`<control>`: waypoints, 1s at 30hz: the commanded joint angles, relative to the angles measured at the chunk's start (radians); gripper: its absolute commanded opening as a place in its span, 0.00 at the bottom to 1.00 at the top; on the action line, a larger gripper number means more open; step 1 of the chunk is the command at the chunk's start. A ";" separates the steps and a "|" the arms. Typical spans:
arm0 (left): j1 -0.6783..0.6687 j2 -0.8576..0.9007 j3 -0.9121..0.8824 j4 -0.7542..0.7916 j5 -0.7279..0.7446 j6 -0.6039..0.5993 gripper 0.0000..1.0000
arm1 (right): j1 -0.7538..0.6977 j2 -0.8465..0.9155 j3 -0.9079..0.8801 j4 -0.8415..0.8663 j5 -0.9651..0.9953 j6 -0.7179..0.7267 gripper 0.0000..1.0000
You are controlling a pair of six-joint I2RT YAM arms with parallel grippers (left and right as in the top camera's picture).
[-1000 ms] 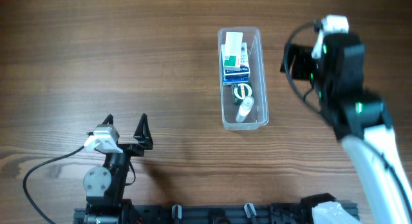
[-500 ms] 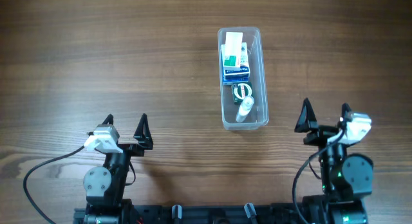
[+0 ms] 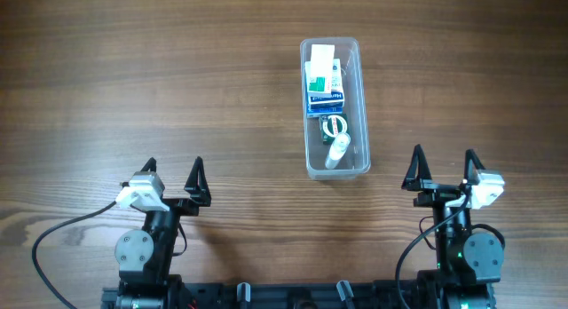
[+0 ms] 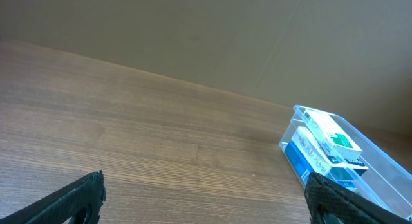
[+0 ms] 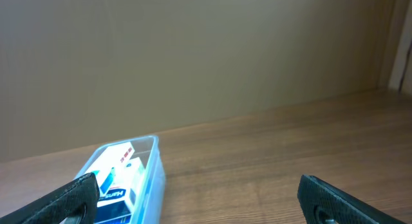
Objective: Pack container
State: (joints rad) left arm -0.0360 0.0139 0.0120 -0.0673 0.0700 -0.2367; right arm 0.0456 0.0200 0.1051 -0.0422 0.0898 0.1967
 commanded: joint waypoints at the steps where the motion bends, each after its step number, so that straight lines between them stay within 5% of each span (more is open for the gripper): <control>1: 0.010 -0.007 -0.006 -0.003 0.008 0.020 1.00 | -0.023 -0.017 -0.003 0.031 -0.014 0.013 1.00; 13: 0.010 -0.007 -0.006 -0.003 0.008 0.020 1.00 | -0.024 -0.017 -0.003 0.323 -0.021 -0.013 1.00; 30: 0.010 -0.007 -0.006 -0.003 0.008 0.020 1.00 | -0.024 -0.017 -0.100 0.172 -0.031 -0.091 1.00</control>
State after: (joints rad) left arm -0.0360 0.0139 0.0120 -0.0673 0.0700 -0.2367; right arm 0.0273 0.0151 0.0067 0.1768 0.0853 0.1616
